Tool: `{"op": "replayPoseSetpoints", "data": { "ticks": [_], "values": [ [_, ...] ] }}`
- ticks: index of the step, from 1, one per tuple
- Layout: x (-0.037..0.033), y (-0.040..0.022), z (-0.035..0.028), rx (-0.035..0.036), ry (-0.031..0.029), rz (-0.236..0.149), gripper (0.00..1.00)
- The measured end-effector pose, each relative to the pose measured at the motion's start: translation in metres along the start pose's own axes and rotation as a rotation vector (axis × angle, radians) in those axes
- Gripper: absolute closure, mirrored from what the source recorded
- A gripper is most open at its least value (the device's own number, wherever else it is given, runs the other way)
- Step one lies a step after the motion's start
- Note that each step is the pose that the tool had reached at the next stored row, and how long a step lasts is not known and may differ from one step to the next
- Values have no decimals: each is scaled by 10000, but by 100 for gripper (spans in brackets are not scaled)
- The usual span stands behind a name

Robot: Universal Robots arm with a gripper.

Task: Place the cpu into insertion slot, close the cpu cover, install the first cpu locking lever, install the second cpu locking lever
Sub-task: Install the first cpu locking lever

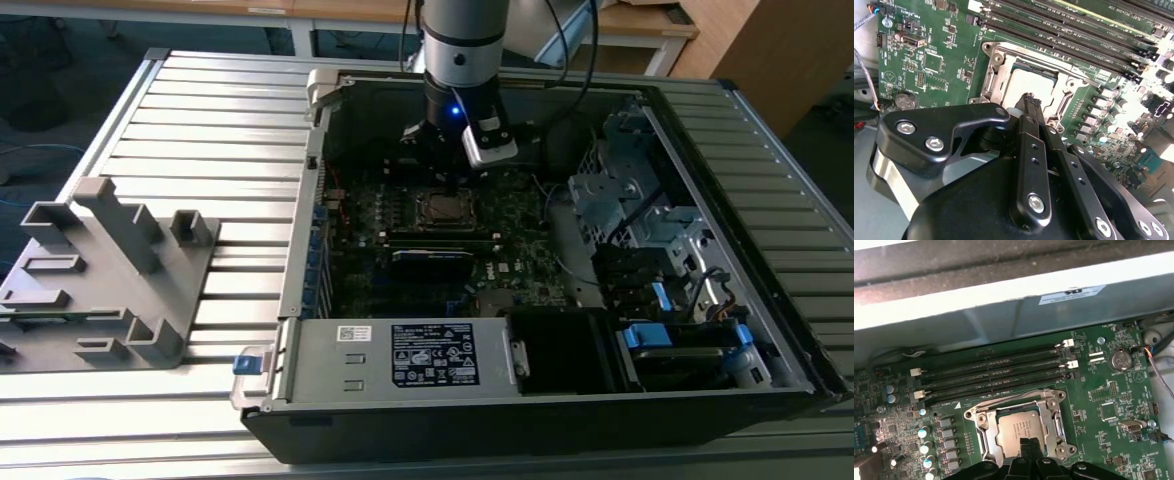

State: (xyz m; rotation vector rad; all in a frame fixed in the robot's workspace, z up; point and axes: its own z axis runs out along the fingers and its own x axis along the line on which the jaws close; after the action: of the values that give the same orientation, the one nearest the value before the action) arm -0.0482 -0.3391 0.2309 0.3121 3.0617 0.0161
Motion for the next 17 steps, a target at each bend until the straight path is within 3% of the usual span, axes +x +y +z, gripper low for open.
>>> {"op": "replayPoseSetpoints", "data": {
  "ticks": [17],
  "values": [
    [-9, 4, 26, 6, 12, -11, 89]
  ]
}}
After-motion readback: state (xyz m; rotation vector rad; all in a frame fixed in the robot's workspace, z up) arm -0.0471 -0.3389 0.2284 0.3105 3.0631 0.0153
